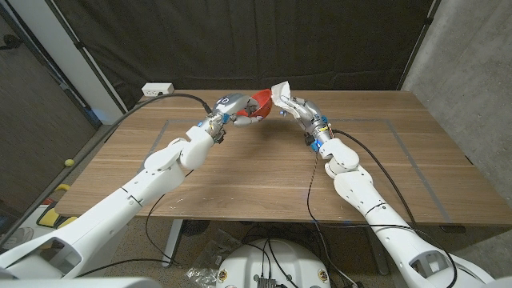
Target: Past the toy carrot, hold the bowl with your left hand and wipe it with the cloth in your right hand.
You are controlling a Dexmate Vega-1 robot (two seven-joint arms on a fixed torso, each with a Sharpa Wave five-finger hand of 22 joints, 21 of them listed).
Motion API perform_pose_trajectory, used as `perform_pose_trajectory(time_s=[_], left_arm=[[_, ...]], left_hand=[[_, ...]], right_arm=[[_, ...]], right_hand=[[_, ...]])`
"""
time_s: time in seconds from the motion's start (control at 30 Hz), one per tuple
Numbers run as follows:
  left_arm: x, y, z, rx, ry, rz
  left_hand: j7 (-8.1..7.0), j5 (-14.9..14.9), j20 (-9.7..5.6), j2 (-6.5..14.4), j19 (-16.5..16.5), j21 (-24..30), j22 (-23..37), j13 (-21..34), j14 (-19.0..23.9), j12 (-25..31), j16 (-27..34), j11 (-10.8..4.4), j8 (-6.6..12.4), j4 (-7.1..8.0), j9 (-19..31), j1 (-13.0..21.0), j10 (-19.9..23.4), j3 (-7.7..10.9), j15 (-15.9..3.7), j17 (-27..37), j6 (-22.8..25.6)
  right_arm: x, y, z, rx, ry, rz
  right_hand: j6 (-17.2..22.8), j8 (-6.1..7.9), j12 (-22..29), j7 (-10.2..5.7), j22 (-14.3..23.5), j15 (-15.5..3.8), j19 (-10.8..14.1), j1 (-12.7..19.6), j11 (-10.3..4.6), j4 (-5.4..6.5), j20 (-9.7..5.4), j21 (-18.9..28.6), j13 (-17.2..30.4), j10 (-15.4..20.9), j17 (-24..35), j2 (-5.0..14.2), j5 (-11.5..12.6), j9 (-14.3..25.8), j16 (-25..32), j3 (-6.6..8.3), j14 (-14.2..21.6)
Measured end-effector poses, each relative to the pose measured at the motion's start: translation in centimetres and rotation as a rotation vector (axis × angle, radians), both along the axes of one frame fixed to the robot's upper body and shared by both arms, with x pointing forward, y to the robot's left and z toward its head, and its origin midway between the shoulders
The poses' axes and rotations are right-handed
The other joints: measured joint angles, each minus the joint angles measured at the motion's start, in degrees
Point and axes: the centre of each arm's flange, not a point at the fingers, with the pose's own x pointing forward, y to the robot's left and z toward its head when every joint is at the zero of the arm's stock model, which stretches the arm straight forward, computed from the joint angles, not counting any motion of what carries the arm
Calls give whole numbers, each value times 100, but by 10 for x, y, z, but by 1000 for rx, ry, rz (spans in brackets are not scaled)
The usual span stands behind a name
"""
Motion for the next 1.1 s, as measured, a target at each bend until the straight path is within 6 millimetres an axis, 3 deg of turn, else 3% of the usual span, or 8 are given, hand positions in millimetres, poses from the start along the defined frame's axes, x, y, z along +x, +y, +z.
perform_pose_trajectory(time_s=[0.53, 1.1], left_arm=[[-11, 12, -6, -19, -1, 4], [-8, 10, -7, -12, 16, -14]], left_hand=[[13, -22, 0, 0, 0, 44, 1, 24, -1, -45, -10, -9, -23, 41, 21, 0, 25, 8, 1, 24, 13], [14, -16, 0, -22, 0, 44, 2, 54, -2, -88, -44, -8, -46, 92, 28, 23, 25, 11, 1, 50, 14]], right_arm=[[27, 13, 4, 14, 53, -2], [26, 21, 13, -20, 35, -7]], right_hand=[[11, -55, -74, -10, -88, 0, -54, 0, 0, 8, -7, 80, 10, 0, 12, 0, 0, 28, -44, -40, 0], [12, -122, -138, -11, -182, 28, -133, 25, 22, 39, 10, 171, 46, -22, -15, 25, 0, 27, -129, -103, -30]])
